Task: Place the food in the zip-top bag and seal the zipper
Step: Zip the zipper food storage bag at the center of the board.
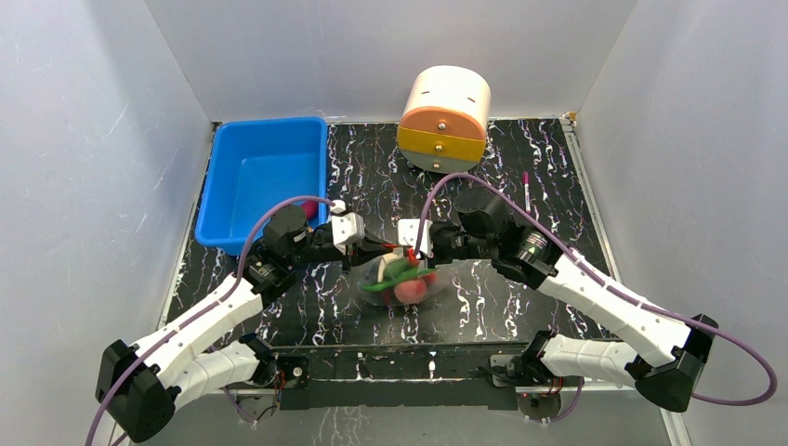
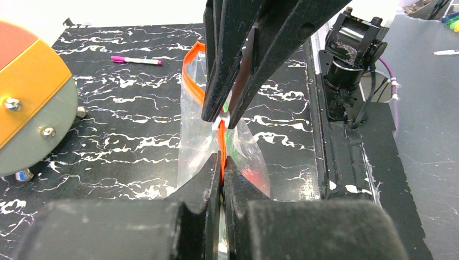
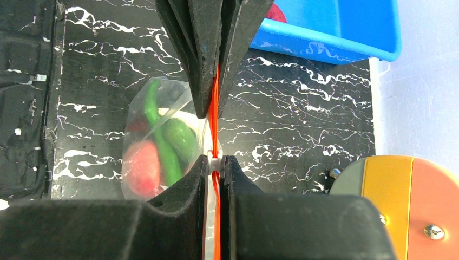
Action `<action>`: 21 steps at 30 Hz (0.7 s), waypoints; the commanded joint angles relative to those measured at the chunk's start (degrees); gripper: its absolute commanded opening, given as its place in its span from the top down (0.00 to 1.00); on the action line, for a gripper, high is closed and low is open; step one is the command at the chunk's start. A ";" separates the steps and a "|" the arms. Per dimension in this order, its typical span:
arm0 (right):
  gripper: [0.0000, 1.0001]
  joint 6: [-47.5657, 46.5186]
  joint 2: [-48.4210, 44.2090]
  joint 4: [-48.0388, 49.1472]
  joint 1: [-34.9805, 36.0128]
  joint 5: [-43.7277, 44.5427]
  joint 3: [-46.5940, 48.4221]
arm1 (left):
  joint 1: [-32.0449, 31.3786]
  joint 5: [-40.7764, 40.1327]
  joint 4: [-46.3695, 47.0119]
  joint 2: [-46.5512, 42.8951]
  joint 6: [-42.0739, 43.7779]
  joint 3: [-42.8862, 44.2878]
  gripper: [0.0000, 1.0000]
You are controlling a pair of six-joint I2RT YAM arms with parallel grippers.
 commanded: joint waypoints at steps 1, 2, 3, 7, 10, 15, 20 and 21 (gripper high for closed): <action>1.00 1.09 -1.62 1.44 -0.81 2.85 -0.77 | -0.08 -1.36 3.16 -3.97 0.62 0.29 1.00; 1.00 1.22 -1.86 1.30 -1.12 3.13 -0.85 | -0.08 -1.89 3.04 -4.42 0.76 0.07 1.00; 1.00 1.39 -2.06 1.23 -1.42 3.20 -0.88 | -0.10 -2.34 2.86 -4.83 0.90 -0.15 1.00; 1.00 2.09 -2.66 0.63 -2.70 3.53 -1.18 | -0.08 -3.95 1.64 -5.98 1.40 -0.41 1.00; 1.00 2.57 -2.88 0.17 -3.59 3.73 -1.33 | -0.08 -4.75 0.43 -6.62 2.14 -0.35 1.00; 1.00 3.05 -3.16 -1.10 -4.98 4.82 -1.03 | -0.08 -6.31 -1.71 -7.83 3.33 -0.03 1.00; 1.00 3.35 -3.82 -2.94 -6.13 5.83 -0.49 | -0.08 -8.34 -3.94 -8.80 4.45 0.31 1.00; 1.00 3.44 -4.04 -3.33 -6.20 6.26 -0.53 | -0.08 -8.71 -4.23 -9.04 4.54 0.28 1.00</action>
